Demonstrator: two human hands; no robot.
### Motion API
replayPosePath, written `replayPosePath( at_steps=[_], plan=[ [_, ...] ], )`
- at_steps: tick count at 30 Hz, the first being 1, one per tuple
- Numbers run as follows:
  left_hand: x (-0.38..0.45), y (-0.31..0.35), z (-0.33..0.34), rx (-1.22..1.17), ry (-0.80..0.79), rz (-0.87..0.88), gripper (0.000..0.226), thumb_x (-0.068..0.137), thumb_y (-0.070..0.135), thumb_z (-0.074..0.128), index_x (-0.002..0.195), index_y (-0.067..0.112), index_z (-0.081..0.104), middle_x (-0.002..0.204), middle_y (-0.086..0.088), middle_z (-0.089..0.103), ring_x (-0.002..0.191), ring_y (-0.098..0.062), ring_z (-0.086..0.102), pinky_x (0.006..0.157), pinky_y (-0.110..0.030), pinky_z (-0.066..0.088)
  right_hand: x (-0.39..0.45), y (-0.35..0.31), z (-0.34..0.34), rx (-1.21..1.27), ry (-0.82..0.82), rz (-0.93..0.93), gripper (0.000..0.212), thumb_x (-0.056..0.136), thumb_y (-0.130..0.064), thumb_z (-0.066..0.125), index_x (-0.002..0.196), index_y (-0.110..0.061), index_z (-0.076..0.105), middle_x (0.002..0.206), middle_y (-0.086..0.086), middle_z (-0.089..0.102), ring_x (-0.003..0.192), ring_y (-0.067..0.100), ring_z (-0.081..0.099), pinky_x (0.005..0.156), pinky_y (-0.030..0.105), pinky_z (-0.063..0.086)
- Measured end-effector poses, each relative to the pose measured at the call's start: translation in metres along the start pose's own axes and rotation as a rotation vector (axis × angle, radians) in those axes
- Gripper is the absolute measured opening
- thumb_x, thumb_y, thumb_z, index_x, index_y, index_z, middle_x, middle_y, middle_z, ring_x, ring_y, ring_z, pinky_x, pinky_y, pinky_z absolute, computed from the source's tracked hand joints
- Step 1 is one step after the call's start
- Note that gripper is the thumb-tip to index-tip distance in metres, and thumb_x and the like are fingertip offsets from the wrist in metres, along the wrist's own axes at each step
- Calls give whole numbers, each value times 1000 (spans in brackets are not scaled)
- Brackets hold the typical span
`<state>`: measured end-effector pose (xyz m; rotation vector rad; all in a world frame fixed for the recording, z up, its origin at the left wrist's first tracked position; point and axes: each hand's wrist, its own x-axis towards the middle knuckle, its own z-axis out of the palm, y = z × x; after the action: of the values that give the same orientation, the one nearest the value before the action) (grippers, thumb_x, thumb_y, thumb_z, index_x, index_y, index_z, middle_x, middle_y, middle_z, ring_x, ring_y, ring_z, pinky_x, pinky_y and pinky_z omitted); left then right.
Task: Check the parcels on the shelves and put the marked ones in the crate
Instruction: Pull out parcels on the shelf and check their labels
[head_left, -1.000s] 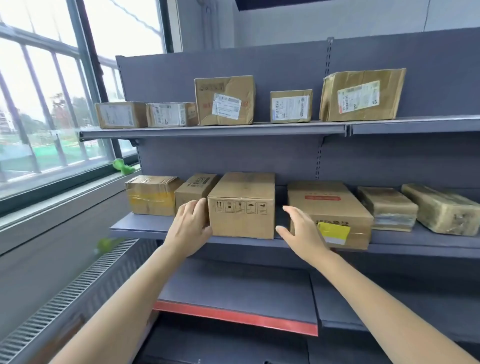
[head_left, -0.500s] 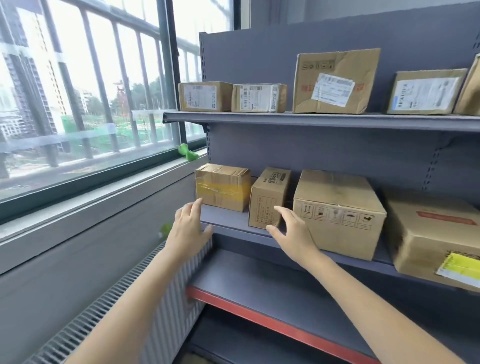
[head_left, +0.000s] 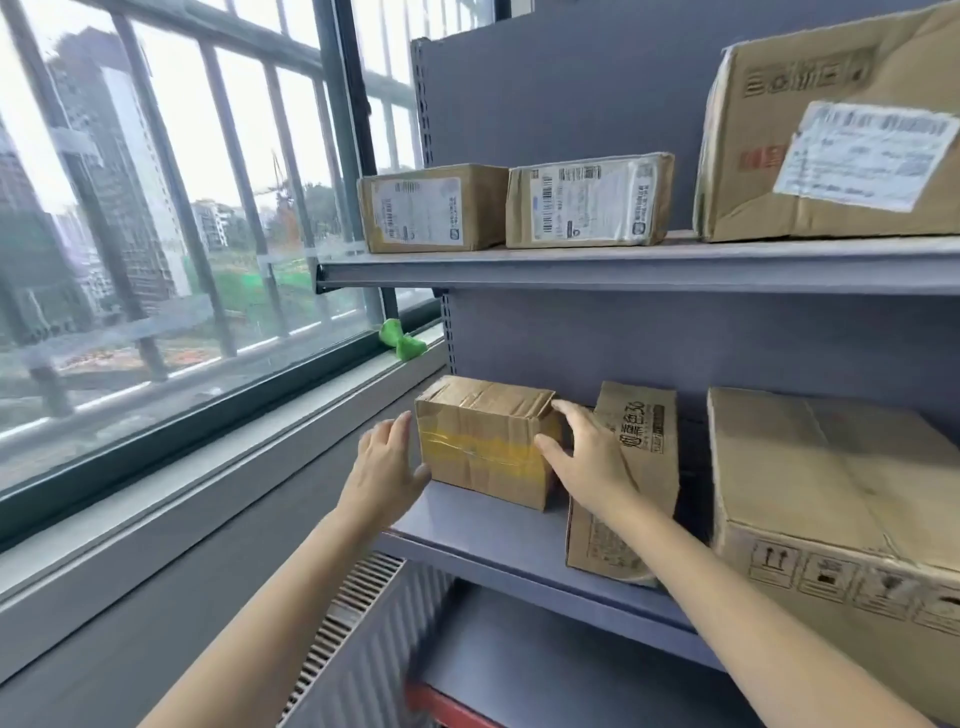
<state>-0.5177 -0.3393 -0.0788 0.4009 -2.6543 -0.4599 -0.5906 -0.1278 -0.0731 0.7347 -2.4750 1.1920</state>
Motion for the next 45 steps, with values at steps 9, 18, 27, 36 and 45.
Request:
replayPosePath(
  at_steps=[9, 18, 27, 36, 45],
  plan=[
    [133, -45, 45, -188, 4, 9, 58, 90, 22, 54, 142, 12, 29, 141, -14, 35, 132, -31, 24, 108, -36, 21, 106, 25, 80, -117, 38, 161, 52, 89, -21, 54, 136, -10, 36, 140, 8, 40, 128, 25, 39, 103, 32, 32],
    [251, -60, 95, -547, -339, -127, 34, 94, 35, 44, 116, 9, 50, 127, -24, 50, 116, -38, 48, 96, -38, 39, 175, 55, 117, -172, 46, 754, 81, 90, -53, 39, 146, -4, 8, 152, 16, 19, 136, 33, 29, 108, 42, 30],
    [163, -122, 101, -1139, -314, -267, 67, 64, 59, 62, 114, 18, 47, 107, 0, 57, 93, -16, 55, 74, -32, 44, 78, 23, 154, 176, 634, 381, 13, 89, -24, 56, 82, -15, 50, 93, -13, 56, 83, -1, 52, 70, 7, 37],
    [137, -119, 119, -1151, -313, -433, 33, 94, 22, 50, 125, 10, 50, 113, -2, 53, 99, -15, 47, 77, -27, 37, 31, 34, 181, 281, 557, 686, 34, 91, -19, 53, 124, -13, 51, 110, -7, 56, 109, 16, 51, 87, 25, 36],
    [103, -132, 90, -1542, -208, -332, 31, 87, -1, 49, 103, 24, 59, 100, 0, 65, 86, -18, 57, 67, -29, 43, -3, 8, 182, 532, 732, 489, 44, 85, -5, 60, 121, -28, 50, 112, -24, 55, 97, -15, 53, 83, 13, 41]
  ],
)
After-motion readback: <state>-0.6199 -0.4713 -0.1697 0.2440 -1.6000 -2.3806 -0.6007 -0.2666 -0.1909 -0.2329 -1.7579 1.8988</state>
